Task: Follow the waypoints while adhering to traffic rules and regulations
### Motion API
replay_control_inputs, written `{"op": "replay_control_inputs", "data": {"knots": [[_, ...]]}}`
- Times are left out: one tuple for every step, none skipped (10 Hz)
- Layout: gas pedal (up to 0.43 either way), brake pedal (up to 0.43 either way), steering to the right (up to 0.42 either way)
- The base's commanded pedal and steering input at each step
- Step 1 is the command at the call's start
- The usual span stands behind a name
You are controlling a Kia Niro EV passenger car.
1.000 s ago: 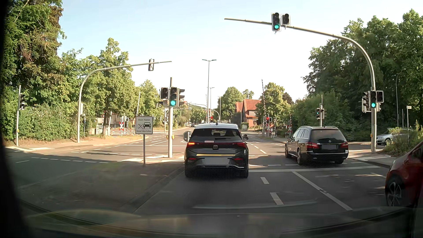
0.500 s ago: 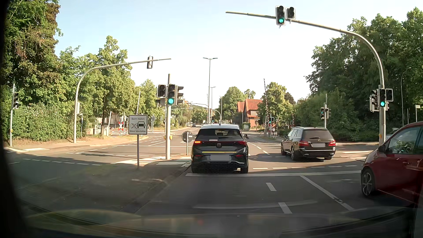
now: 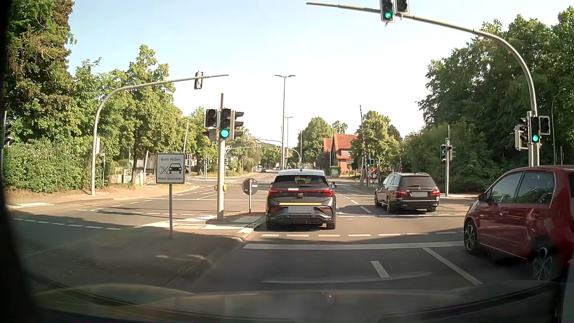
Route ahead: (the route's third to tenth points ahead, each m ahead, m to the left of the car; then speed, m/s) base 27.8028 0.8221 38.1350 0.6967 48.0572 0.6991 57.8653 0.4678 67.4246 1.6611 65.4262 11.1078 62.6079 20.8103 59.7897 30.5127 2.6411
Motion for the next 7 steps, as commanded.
{"op": "replay_control_inputs", "data": {"knots": [[0.248,0.006,0.004],[0.248,0.012,0.004],[0.248,0.006,0.005],[0.248,0.006,0.005],[0.248,0.006,0.005],[0.248,0.006,0.003],[0.248,0.006,0.002]]}}
